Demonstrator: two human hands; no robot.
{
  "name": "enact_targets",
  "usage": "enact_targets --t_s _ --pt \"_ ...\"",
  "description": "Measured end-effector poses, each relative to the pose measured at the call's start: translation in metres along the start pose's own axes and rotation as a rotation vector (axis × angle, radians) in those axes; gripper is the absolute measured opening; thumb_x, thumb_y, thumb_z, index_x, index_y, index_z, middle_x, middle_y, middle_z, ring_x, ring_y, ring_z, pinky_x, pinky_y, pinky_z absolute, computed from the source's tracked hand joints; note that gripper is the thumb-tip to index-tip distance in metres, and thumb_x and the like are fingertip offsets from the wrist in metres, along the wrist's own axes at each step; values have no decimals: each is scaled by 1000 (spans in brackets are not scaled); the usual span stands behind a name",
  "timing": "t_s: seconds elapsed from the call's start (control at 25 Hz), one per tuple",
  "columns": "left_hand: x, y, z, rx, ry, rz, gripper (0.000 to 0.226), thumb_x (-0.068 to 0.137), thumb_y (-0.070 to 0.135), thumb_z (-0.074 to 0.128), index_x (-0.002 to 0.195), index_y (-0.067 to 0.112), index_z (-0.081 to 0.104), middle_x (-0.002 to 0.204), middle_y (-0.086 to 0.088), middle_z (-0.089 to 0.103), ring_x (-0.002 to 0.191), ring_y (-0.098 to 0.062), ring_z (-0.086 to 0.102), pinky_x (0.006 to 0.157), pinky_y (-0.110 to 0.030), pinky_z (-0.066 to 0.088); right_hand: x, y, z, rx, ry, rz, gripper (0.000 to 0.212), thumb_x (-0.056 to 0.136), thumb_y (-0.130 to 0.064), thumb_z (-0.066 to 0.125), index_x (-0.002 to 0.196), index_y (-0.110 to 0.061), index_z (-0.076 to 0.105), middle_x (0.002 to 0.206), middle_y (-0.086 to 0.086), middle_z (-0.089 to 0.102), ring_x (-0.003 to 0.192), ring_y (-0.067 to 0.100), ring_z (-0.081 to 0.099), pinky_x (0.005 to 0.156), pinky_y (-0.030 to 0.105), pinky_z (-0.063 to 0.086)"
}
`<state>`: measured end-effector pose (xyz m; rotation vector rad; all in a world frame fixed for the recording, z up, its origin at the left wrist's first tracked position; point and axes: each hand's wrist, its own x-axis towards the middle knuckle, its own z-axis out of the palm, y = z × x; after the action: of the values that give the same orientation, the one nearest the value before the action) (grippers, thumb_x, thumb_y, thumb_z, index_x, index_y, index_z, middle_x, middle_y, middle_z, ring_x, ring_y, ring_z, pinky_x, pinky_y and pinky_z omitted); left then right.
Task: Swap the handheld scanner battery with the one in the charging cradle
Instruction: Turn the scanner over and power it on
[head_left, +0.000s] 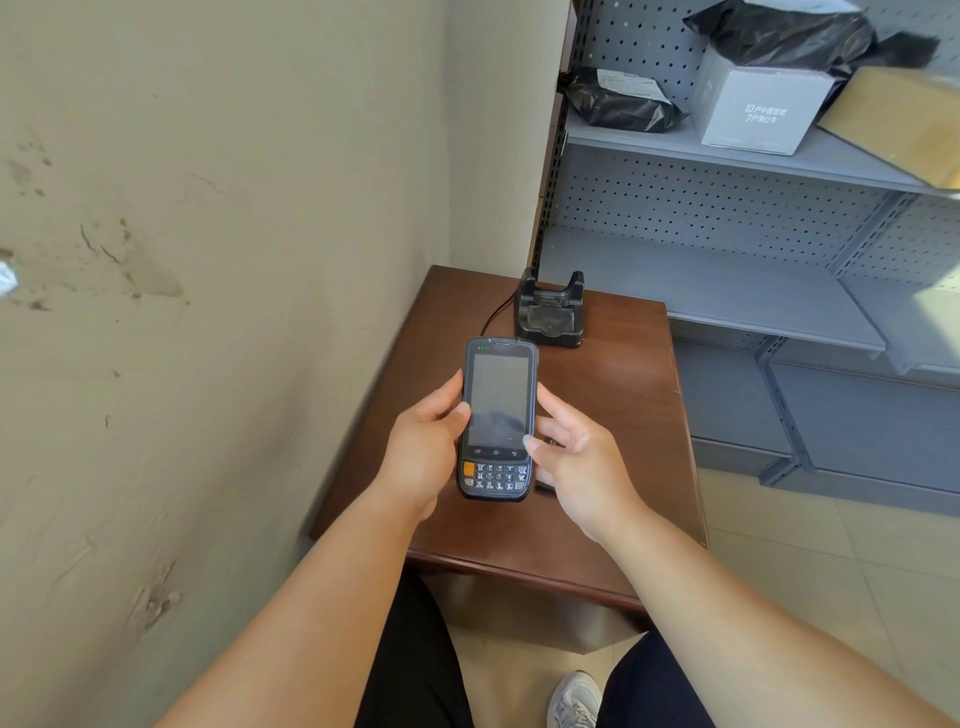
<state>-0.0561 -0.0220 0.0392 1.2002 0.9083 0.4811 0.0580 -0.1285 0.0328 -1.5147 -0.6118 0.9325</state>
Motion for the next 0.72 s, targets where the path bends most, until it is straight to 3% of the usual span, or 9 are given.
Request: enact_targets --t_s 0.28,0.52,0.72 --pt "3 -2 0 11 -1 10 41 100 13 40 134 33 53 133 5 60 115 -20 62 98 -45 50 -1 -3 0 36 -13 3 59 91 6 48 141 -24 37 124 3 59 108 19 61 67 18 57" --pt "4 -2 1 16 -5 2 41 100 13 40 134 34 52 132 5 61 114 -21 62 96 -44 51 0 -1 -1 39 -8 9 59 91 6 48 141 -25 38 120 1 59 111 20 59 68 18 57" --pt "6 -3 2 20 -8 -3 42 100 13 40 133 35 52 132 5 61 114 -21 62 93 -41 53 1 2 -3 46 -11 18 59 91 5 48 140 -26 38 130 7 59 117 24 59 79 28 57"
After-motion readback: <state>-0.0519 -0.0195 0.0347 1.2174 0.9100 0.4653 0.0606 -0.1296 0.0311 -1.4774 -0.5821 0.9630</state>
